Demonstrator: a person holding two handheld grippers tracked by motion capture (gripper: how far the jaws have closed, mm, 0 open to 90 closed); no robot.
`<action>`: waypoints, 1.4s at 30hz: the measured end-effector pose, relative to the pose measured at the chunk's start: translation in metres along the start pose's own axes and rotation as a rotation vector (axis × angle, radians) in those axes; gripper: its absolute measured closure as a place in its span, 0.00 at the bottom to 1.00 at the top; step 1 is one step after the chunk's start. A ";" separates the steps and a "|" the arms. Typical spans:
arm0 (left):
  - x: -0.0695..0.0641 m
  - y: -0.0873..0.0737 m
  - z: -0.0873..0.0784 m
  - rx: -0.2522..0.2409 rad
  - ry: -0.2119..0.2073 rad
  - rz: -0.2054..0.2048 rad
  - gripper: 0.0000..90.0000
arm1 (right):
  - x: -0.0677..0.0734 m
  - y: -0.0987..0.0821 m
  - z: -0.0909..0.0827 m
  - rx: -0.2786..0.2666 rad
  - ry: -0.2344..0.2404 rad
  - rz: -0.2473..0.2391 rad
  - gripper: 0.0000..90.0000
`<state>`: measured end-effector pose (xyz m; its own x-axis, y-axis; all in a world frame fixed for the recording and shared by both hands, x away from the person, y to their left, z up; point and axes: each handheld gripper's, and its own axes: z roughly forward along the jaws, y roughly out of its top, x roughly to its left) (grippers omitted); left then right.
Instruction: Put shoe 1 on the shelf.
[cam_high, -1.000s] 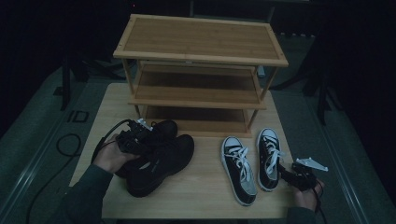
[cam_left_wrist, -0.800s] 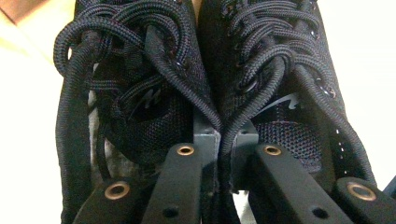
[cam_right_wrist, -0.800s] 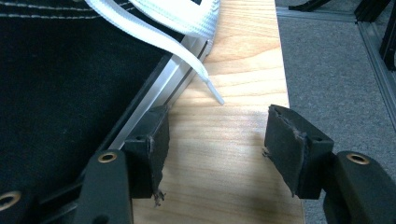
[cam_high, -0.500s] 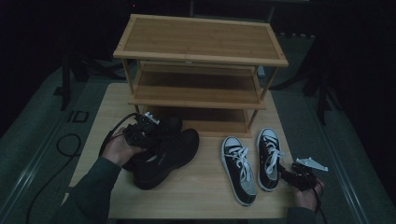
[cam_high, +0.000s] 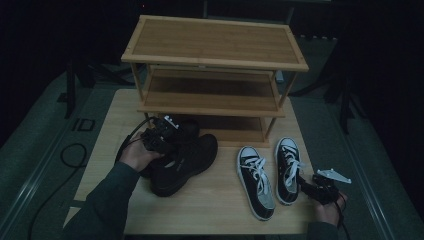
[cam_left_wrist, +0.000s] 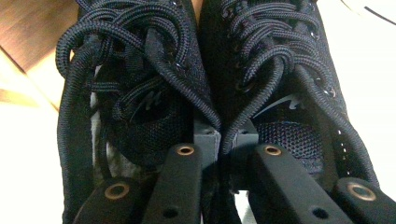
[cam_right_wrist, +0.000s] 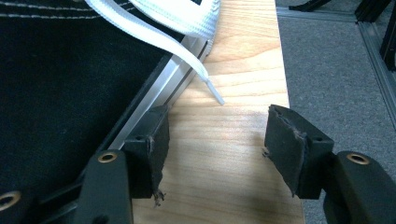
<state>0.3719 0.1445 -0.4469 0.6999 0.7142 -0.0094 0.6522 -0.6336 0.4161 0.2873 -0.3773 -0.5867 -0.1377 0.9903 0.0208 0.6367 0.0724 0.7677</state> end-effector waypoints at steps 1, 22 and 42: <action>0.000 0.001 0.001 -0.002 0.002 -0.001 0.95 | 0.000 0.000 0.000 0.000 0.000 0.000 0.44; 0.002 0.019 0.022 -0.030 0.055 -0.051 0.95 | 0.000 0.000 0.000 0.000 0.001 0.000 0.44; -0.007 0.045 0.041 -0.074 0.161 -0.066 0.95 | 0.000 0.000 0.000 0.000 0.003 -0.001 0.44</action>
<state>0.4080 0.0987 -0.4654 0.5970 0.7955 0.1039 0.6677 -0.5645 0.4854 0.2875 -0.3777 -0.5867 -0.1406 0.9898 0.0221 0.6369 0.0733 0.7674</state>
